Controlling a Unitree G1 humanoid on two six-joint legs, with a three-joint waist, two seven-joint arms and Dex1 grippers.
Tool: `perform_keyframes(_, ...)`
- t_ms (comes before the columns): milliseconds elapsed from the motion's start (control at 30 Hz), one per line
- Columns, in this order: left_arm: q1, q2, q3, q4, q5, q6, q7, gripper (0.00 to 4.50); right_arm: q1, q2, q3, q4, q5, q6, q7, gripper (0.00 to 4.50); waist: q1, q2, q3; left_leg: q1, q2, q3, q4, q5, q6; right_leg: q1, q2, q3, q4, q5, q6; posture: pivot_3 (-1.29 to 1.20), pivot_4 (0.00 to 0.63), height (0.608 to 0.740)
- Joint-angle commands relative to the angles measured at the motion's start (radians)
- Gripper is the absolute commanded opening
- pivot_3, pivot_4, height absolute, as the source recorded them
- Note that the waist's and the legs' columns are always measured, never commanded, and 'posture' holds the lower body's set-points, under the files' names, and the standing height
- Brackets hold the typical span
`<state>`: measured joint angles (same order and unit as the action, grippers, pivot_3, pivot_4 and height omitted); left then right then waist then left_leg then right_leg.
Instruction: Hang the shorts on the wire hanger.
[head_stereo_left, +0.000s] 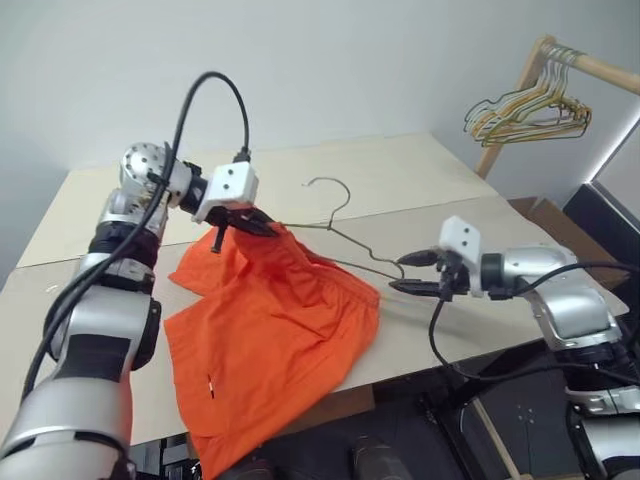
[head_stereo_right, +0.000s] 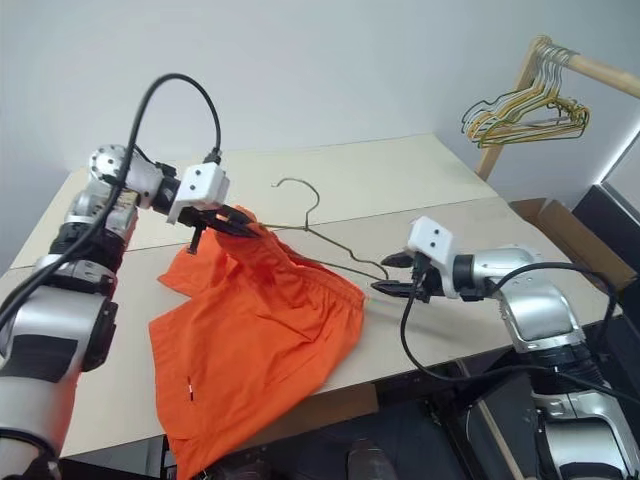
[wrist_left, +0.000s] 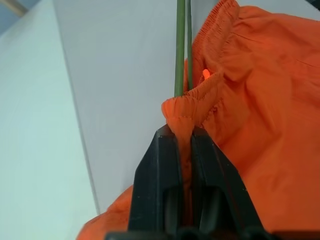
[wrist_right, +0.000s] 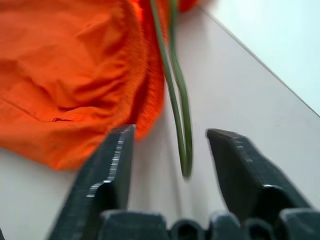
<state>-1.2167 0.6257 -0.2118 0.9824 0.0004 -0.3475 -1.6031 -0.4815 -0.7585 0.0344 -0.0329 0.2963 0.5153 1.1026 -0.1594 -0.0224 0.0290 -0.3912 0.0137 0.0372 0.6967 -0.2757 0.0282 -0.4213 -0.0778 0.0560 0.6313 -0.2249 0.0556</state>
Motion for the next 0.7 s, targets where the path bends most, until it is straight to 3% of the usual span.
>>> perform_keyframes(33, -0.039, 0.022, 0.036, 0.005, -0.01, -0.015, 0.008, 0.0, 0.075, -0.03, -0.129, -0.09, 0.093, 0.114, -0.041, 3.92, 0.006, 0.0, 0.0, 0.0, 0.0, 0.0, 0.0, 0.0, 0.0, 0.0, 0.0, 0.0, 0.0, 0.0, 0.0, -0.16, 0.0, 0.74)
perform_keyframes(167, -0.037, 0.026, 0.046, 0.009, -0.013, -0.018, 0.005, 0.0, 0.188, -0.014, -0.196, -0.171, 0.193, 0.242, -0.08, 3.92, 0.009, 0.0, 0.0, 0.0, 0.0, -0.001, 0.0, 0.0, 0.0, 0.0, 0.0, -0.001, 0.001, 0.0, 0.0, -0.16, 0.0, 0.74)
perform_keyframes(300, -0.036, 0.026, 0.049, 0.011, -0.012, -0.027, 0.005, 0.0, 0.254, 0.112, -0.159, -0.239, 0.233, 0.304, -0.206, 3.92, 0.004, 0.0, 0.0, 0.001, 0.001, 0.0, 0.0, 0.0, 0.0, 0.001, 0.001, 0.0, 0.001, 0.0, 0.0, -0.16, 0.0, 0.74)
perform_keyframes(600, -0.037, 0.025, 0.056, 0.021, -0.01, -0.034, 0.014, 0.0, 0.21, 0.375, -0.057, -0.131, 0.223, 0.308, -0.378, 3.92, 0.003, 0.0, 0.0, 0.0, 0.0, 0.0, 0.0, 0.0, 0.0, 0.0, 0.0, 0.0, 0.001, 0.001, 0.001, -0.16, 0.0, 0.74)
perform_keyframes(700, -0.038, 0.023, 0.059, 0.023, -0.008, -0.035, 0.016, 0.0, 0.194, 0.396, -0.063, -0.096, 0.227, 0.299, -0.383, 3.06, 0.005, 0.0, 0.0, 0.0, 0.0, 0.0, 0.001, 0.0, 0.0, 0.0, 0.0, 0.0, 0.001, 0.001, 0.001, -0.15, 0.0, 0.74)
